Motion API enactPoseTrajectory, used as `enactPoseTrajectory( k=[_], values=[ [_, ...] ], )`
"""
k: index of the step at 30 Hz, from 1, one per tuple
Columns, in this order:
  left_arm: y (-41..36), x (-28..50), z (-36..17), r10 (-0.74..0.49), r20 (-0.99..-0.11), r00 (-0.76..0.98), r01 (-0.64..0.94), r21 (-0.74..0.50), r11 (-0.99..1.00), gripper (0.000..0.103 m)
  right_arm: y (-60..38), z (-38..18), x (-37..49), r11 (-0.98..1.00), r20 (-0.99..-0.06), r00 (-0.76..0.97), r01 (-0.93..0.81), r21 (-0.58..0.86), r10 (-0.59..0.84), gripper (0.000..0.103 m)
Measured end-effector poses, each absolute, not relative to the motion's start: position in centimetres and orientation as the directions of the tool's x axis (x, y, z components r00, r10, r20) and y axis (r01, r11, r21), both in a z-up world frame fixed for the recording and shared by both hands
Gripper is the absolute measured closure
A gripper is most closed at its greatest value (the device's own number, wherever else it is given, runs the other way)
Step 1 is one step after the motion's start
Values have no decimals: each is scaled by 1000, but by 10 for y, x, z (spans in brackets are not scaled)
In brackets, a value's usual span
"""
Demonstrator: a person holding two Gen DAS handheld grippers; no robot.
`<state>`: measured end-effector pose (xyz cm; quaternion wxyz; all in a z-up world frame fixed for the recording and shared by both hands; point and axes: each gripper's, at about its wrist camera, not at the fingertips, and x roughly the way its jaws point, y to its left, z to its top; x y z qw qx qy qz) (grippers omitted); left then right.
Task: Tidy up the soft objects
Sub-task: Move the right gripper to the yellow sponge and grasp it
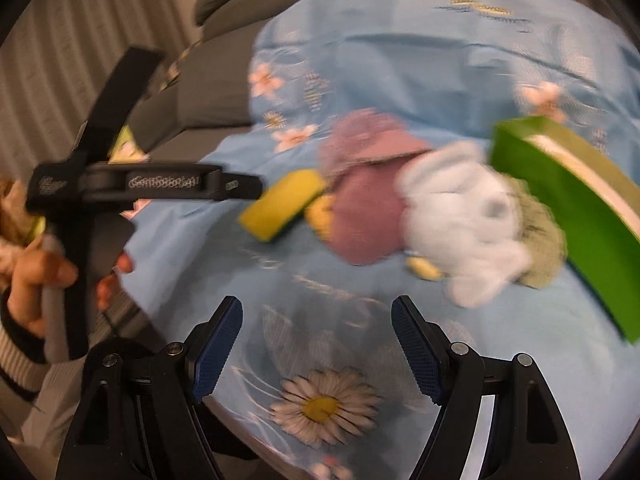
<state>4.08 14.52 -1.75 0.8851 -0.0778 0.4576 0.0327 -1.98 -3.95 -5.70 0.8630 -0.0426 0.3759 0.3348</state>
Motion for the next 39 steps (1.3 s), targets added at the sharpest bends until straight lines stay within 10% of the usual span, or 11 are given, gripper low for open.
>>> enactPoseTrajectory(
  k=[16, 23, 39],
  values=[
    [180, 84, -55, -213, -839, 501, -57, -277, 959, 10, 61, -90, 41, 698, -673, 424, -689, 196, 607, 27],
    [180, 90, -67, -268, -837, 477, -46, -329, 943, 35, 71, -102, 63, 713, -693, 403, -661, 232, 599, 53],
    [176, 71, -49, -248, -806, 537, -4, -297, 955, 48, 64, -89, 51, 721, -667, 435, -655, 227, 605, 70]
  ],
)
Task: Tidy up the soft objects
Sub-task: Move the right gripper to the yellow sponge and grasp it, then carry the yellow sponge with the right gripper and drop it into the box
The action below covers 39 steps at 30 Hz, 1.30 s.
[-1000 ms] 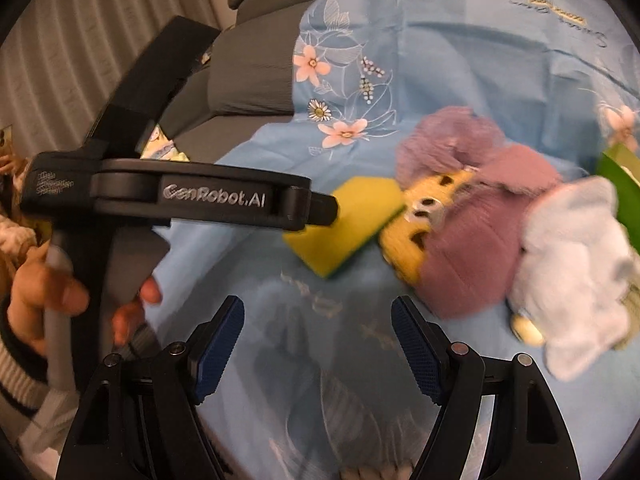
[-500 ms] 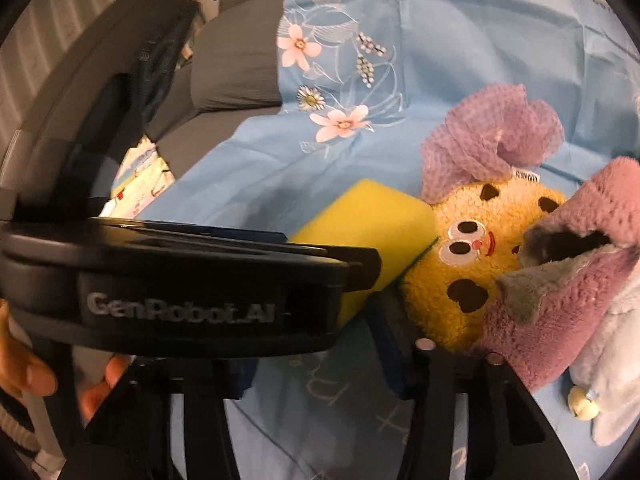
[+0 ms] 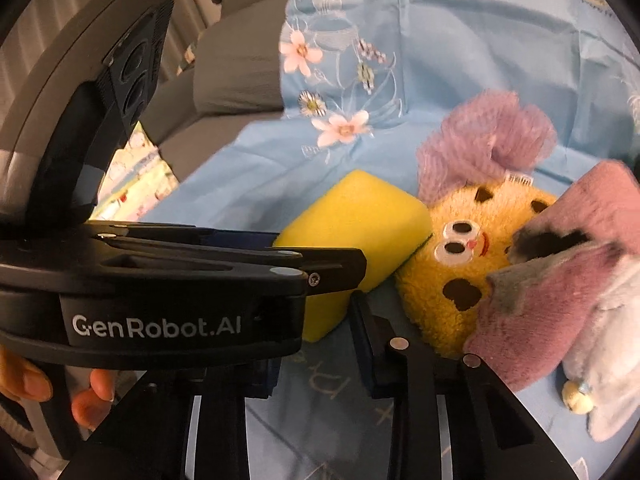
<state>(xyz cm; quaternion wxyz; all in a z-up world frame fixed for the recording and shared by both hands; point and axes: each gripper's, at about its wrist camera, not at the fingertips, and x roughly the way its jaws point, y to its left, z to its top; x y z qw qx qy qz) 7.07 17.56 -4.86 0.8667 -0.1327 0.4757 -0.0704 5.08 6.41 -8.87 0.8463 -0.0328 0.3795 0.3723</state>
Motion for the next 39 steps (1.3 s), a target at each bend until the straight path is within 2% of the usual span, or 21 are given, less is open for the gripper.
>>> enactPoseTrajectory(
  k=[10, 21, 30, 39],
  values=[
    [130, 55, 23, -247, -729, 638, 114, -227, 967, 48, 22, -23, 26, 742, -534, 561, -637, 208, 632, 70],
    [28, 85, 78, -343, -686, 642, 284, -203, 937, 48, -73, 31, 31, 835, -452, 710, -518, 185, 540, 70],
    [-82, 130, 86, -414, -708, 572, 413, -188, 891, 48, -171, 41, 60, 903, -442, 788, -376, 208, 430, 70],
    [-154, 183, 46, -421, -785, 454, 431, -220, 875, 47, -238, 8, 105, 921, -521, 764, -267, 283, 381, 70]
  ],
)
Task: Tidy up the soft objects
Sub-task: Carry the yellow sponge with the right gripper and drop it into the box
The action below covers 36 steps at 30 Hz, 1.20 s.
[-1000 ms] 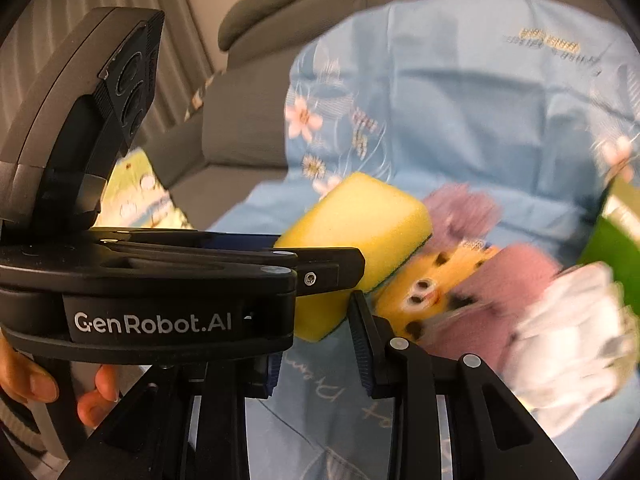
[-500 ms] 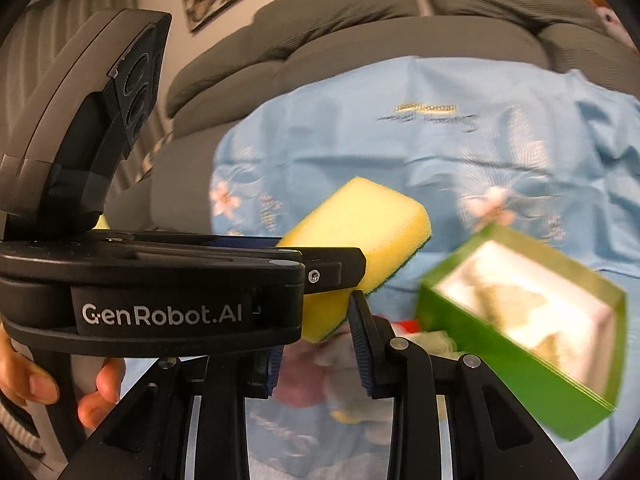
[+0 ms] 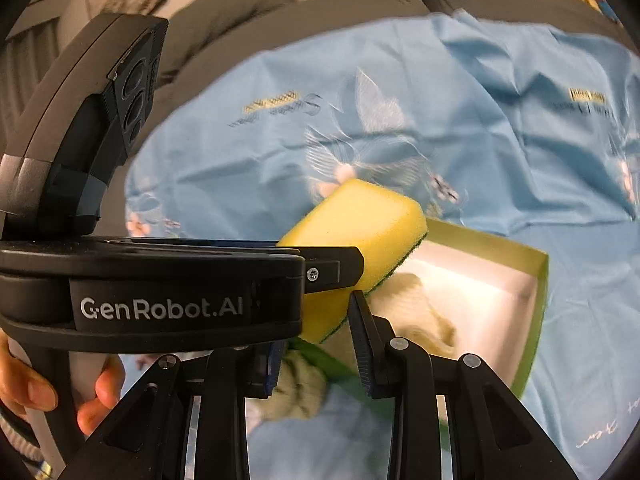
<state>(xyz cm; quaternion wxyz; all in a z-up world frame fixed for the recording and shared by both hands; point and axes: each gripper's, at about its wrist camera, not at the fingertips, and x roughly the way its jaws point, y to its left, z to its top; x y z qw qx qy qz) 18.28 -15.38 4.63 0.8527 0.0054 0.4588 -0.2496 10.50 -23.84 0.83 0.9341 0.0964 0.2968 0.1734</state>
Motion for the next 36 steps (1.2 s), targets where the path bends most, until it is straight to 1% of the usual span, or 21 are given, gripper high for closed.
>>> enactPoseTrajectory(
  k=[4, 7, 10, 11, 12, 14, 15, 16, 18, 22, 27, 30, 36],
  values=[
    [-163, 199, 28, -397, -812, 428, 404, -221, 888, 45, -252, -11, 126, 922, -568, 731, -242, 302, 378, 70],
    [-166, 210, 16, -382, -825, 416, 384, -221, 896, 43, -255, -22, 138, 922, -592, 711, -231, 312, 379, 70],
    [-168, 217, 8, -370, -837, 403, 366, -223, 904, 35, -253, -28, 144, 929, -608, 708, -214, 301, 360, 70],
    [-168, 218, 7, -360, -841, 404, 359, -217, 908, 33, -254, -29, 147, 939, -619, 711, -191, 286, 333, 68],
    [-166, 218, 8, -356, -842, 405, 356, -213, 910, 32, -255, -30, 149, 948, -631, 713, -168, 269, 305, 63],
    [-163, 218, 12, -354, -839, 414, 356, -209, 911, 29, -261, -30, 148, 959, -636, 725, -127, 254, 265, 57],
    [-159, 216, 15, -355, -835, 421, 357, -208, 911, 23, -265, -28, 145, 957, -628, 732, -120, 265, 266, 56],
    [-155, 215, 19, -358, -830, 428, 358, -207, 910, 20, -271, -27, 140, 955, -621, 738, -111, 276, 265, 55],
    [-146, 211, 26, -358, -823, 441, 355, -207, 912, 20, -281, -25, 131, 955, -612, 750, -90, 282, 251, 51],
    [-126, 198, 37, -333, -819, 468, 344, -179, 922, 20, -294, -18, 110, 957, -595, 770, -68, 281, 230, 47],
    [-92, 178, 42, -325, -825, 462, 306, -195, 932, 19, -294, -11, 81, 962, -585, 782, -65, 265, 214, 34],
    [-74, 166, 43, -316, -828, 463, 281, -201, 938, 19, -287, -11, 68, 963, -591, 775, -79, 259, 222, 29],
    [-40, 136, 41, -273, -830, 486, 239, -174, 955, 19, -261, -16, 44, 957, -605, 751, -128, 259, 264, 28]
  ],
)
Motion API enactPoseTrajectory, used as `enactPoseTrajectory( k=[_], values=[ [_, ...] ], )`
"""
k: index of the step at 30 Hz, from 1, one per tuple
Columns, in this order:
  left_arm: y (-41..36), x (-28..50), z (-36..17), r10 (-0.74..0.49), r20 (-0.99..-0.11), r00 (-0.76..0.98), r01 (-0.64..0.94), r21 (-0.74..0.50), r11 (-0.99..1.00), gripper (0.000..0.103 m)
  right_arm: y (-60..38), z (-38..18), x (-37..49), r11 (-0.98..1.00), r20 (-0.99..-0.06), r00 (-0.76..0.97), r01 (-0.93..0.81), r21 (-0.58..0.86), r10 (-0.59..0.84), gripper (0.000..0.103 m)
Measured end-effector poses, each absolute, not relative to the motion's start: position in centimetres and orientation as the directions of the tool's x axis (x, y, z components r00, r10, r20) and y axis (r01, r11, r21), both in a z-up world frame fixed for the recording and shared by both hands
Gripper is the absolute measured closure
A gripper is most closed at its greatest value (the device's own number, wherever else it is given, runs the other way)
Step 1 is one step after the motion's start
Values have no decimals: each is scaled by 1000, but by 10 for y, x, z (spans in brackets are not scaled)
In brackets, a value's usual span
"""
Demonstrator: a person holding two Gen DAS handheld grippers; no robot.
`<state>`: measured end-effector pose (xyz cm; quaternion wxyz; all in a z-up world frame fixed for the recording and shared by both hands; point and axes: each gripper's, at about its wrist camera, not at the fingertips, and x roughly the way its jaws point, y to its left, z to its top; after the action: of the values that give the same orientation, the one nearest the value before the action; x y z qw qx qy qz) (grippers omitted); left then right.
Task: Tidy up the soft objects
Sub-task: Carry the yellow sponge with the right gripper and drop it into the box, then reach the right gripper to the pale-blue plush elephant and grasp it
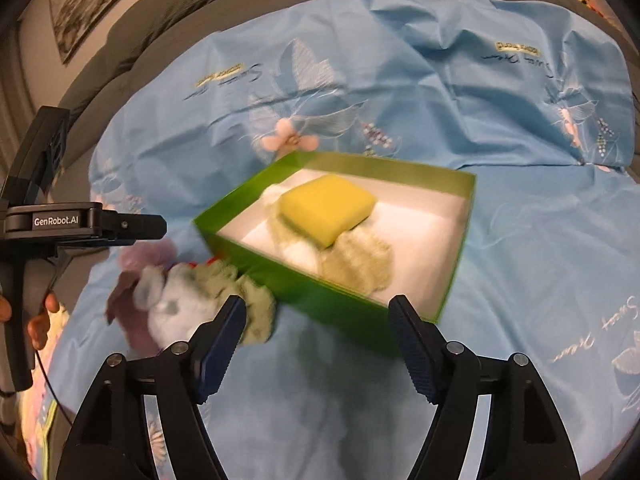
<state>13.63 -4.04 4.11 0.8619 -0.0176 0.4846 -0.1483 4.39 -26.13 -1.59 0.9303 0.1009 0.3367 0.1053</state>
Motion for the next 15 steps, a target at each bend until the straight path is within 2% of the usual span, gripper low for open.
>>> enactPoseTrajectory(
  k=[9, 15],
  values=[
    [12, 89, 28, -242, -810, 534, 171, -177, 969, 18, -207, -27, 18, 943, -607, 722, -258, 210, 332, 28],
    [51, 62, 6, -256, -801, 541, 100, -241, 965, 18, -172, -39, 10, 933, -630, 696, -333, 139, 343, 28]
  ],
)
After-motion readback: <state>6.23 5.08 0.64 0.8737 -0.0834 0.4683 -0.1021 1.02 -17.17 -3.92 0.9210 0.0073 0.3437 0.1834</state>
